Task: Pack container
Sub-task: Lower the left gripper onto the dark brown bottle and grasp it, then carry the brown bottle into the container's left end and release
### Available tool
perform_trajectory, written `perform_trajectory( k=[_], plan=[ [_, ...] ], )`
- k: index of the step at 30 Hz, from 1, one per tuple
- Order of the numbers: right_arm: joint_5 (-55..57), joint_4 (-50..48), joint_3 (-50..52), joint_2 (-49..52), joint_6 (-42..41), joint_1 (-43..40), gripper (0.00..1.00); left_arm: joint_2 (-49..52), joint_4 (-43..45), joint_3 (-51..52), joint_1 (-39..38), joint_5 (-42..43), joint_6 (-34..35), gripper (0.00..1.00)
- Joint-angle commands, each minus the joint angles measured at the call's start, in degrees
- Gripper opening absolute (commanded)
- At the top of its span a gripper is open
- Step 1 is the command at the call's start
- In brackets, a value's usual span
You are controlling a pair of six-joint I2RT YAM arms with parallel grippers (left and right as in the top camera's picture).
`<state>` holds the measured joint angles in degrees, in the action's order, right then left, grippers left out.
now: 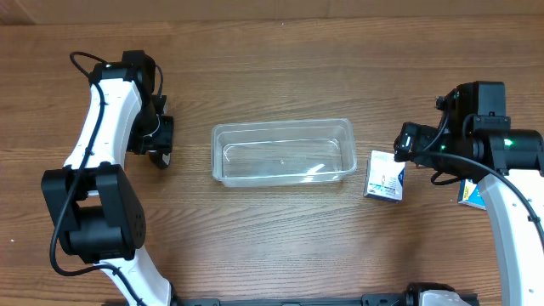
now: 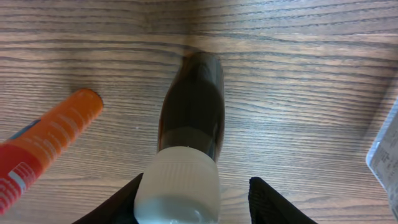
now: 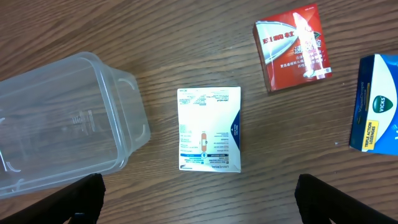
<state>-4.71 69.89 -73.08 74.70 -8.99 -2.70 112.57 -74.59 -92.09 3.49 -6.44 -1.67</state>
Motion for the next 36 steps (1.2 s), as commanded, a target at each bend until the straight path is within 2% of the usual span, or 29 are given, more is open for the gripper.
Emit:
perform_trajectory(
  k=[1,4,10,14,18,22,25,28,32,36],
  plan=[
    [-0.55,0.00,-1.57,-0.02,-0.24,-0.28,1.00,0.57,0.33,-1.01,0.37,-2.38,-0.09,0.56],
    [-0.55,0.13,-1.57,-0.02,-0.24,-0.28,1.00,0.57,1.97,-1.01,0.35,-2.78,-0.09,0.52],
    [-0.55,0.33,-1.57,-0.02,-0.24,-0.28,1.00,0.57,2.91,-1.01,0.35,-2.71,-0.09,0.22],
    [-0.55,0.31,-1.57,-0.02,-0.24,-0.28,1.00,0.57,2.91,-1.01,0.35,-2.51,-0.07,0.20],
    [-0.55,0.31,-1.57,-0.02,-0.22,-0.28,1.00,0.55,2.91,-1.11,0.28,-1.99,-0.04,0.04],
    [-0.55,0.33,-1.57,-0.02,-0.24,-0.28,1.00,-0.37,0.68,-4.24,-0.15,5.09,0.72,0.04],
    [-0.55,0.33,-1.57,-0.02,-0.24,-0.28,1.00,-3.10,-3.39,-9.49,-2.23,7.15,2.56,0.04],
    [-0.55,0.33,-1.57,-0.02,-0.24,-0.28,1.00,-7.32,-5.81,-13.64,-6.29,7.65,4.83,0.04],
    [-0.57,0.33,-1.57,-0.02,-0.24,-0.26,1.00,-13.60,-6.36,-15.87,-12.81,7.85,11.74,0.04],
    [-0.57,0.35,-1.57,-0.02,-0.24,-0.26,1.00,-14.29,-6.56,-15.61,-21.05,7.63,17.07,0.04]
  ],
)
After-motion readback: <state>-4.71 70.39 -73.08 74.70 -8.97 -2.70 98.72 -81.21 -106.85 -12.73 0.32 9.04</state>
